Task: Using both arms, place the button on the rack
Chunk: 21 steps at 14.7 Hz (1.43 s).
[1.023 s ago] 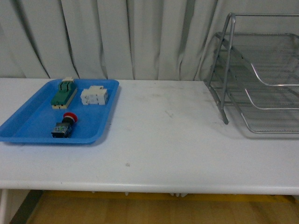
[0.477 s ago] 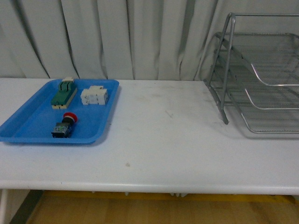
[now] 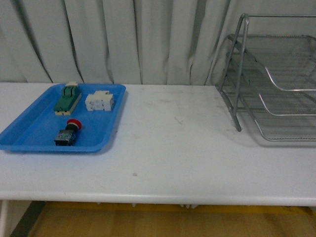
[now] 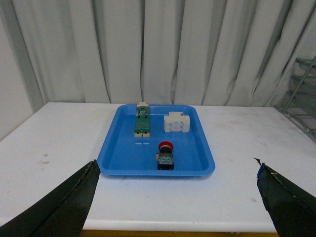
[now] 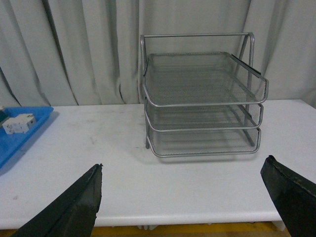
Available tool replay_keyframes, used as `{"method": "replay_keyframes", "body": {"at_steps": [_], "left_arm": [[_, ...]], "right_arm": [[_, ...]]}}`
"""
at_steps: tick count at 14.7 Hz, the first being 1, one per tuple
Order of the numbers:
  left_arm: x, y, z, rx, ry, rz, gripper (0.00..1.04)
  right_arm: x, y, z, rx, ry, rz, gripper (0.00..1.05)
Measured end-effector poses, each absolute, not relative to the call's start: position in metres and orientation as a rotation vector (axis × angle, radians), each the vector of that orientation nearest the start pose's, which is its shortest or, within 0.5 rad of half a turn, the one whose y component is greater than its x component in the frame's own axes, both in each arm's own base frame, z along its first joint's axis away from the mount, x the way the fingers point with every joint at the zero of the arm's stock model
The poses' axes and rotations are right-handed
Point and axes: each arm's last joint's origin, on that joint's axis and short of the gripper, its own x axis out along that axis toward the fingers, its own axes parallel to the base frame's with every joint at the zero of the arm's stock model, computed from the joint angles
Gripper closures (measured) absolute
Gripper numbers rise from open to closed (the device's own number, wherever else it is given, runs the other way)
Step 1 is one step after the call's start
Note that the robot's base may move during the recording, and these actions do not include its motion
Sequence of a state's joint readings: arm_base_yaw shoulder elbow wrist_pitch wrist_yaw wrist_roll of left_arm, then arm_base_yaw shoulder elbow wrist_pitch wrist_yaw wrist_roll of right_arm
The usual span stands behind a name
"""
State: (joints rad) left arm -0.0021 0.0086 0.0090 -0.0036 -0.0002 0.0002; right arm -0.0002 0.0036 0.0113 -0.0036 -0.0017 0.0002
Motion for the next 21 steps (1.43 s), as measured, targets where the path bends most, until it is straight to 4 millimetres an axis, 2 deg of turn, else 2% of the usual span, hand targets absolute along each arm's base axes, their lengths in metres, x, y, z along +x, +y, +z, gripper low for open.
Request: {"method": "replay_keyframes", "body": {"at_steps": [7,8,9,10,11,12,13,14,15,16,17,18,19,21], "left_arm": [[0.098,0.0,0.166,0.0,0.003,-0.002,0.07],[0.098,0.0,0.166,0.0,0.003,0.0,0.07],[0.098,0.0,0.166,0.0,0.002,-0.002,0.07],[0.098,0.0,0.166,0.0,0.003,-0.002,0.07],[0.098,0.0,0.166,0.0,0.003,-0.002,0.07],[0.098,0.0,0.166,0.0,0.003,-0.002,0.07],[0.098,0.0,0.166,0.0,0.003,-0.002,0.07],[0.098,0.0,0.166,0.0,0.003,-0.002,0.07],[0.098,0.0,0.166,0.0,0.003,-0.002,0.07],[0.098,0.0,0.166,0.0,0.003,-0.002,0.07],[0.098,0.0,0.166,0.0,0.003,-0.002,0.07],[0.098,0.0,0.166,0.0,0.003,-0.002,0.07],[0.098,0.0,0.166,0.0,0.003,-0.002,0.07],[0.098,0.0,0.166,0.0,0.003,-0.002,0.07]], "right_arm": [[0.097,0.0,0.167,0.0,-0.004,0.002,0.06],[0.097,0.0,0.165,0.019,0.109,0.069,0.06],[0.112,0.001,0.178,0.077,0.173,0.164,0.06],[0.128,0.0,0.2,0.095,0.121,0.188,0.06],[0.152,-0.01,0.228,0.115,0.033,0.143,0.06],[0.183,-0.026,0.247,0.141,-0.032,0.072,0.06],[0.223,-0.049,0.256,0.183,-0.069,-0.017,0.06],[0.254,-0.07,0.253,0.229,-0.071,-0.089,0.06],[0.292,-0.098,0.24,0.312,-0.046,-0.191,0.06],[0.319,-0.117,0.223,0.404,-0.019,-0.248,0.06],[0.334,-0.127,0.203,0.502,-0.008,-0.265,0.06],[0.337,-0.124,0.182,0.591,0.004,-0.244,0.06],[0.333,-0.115,0.173,0.64,0.014,-0.204,0.06],[0.326,-0.087,0.176,0.697,-0.048,-0.046,0.06]]}}
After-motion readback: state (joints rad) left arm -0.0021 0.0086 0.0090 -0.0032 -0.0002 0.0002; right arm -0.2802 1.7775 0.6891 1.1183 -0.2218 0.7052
